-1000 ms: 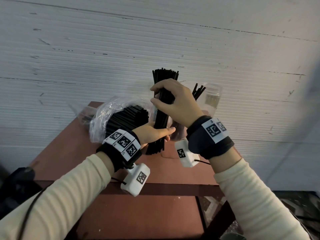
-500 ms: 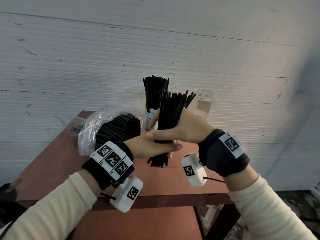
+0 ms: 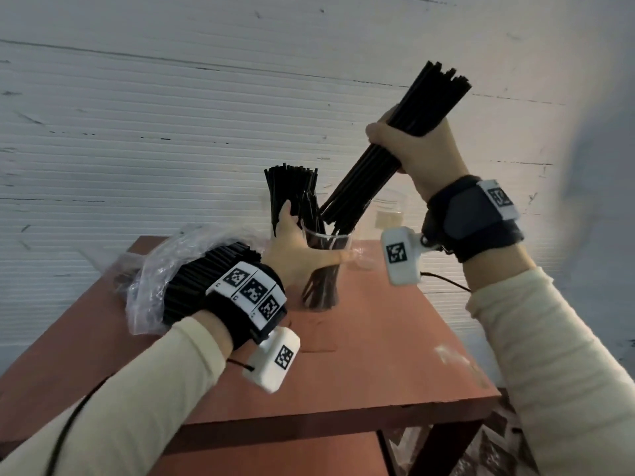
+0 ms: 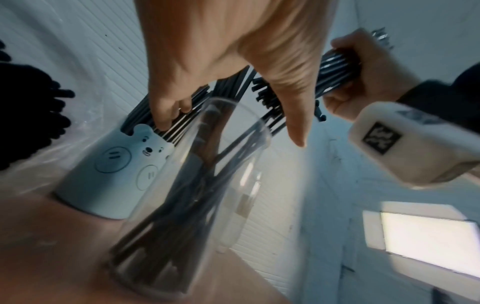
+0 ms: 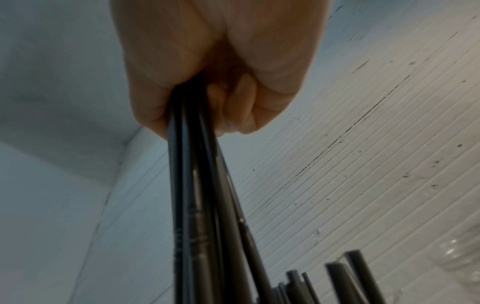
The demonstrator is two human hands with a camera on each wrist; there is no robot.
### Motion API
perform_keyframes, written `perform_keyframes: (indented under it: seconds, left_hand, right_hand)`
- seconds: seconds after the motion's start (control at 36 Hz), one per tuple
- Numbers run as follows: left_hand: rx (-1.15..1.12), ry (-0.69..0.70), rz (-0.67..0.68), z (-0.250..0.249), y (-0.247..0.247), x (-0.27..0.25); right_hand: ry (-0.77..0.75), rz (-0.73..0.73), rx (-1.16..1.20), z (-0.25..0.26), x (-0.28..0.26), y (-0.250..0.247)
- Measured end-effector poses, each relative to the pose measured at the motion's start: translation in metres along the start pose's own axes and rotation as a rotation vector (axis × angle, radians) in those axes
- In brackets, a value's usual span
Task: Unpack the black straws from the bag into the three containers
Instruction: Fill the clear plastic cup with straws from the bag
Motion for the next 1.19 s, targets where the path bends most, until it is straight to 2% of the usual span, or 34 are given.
perform_keyframes:
  seconds: [0.14,0.22,0.47,0.78,0.94,1.08,1.19]
  left_hand:
    - [0.02,0.051,0.081,0.005,0.0,0.019]
    - [0.036,0.035,0.104,0.013,-0.004,0.025]
    - [-0.001,0.059,0.107,0.019,-0.006,0.033]
    - [0.008,0.077,0.099,0.022,-0.006,0.036]
    - [-0.011,0.068,0.131,0.021,-0.006,0.034]
    - [-0.013,0.073,0.133,0.022,-0.006,0.034]
    - [-0.012,0.088,0.119,0.021,-0.006,0.034]
  right_hand:
    - [0.057,0.039,-0.065,-0.02,0.016,0.007]
    - [0.07,0.082,-0.111,-0.033,0.021,0.015]
    - [0.162,0.294,-0.202,-0.054,0.016,0.034]
    - [0.098,0.281,-0.177,-0.047,0.016,0.037]
    - [0.229,0.46,-0.271,-0.06,0.003,0.047]
    - [0.214,0.448,-0.184,-0.054,-0.003,0.041]
    - [0.116,0.315,-0.243,-0.053,-0.004,0.042]
Point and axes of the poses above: each hand's wrist, its own x-axis towards the middle knuckle, its own y-axis out of the palm, z = x × y, the point moved 2 cm from there along x, towards the middle knuckle, and after that the axes turned 12 degrees about -y, right-handed, at the moved point
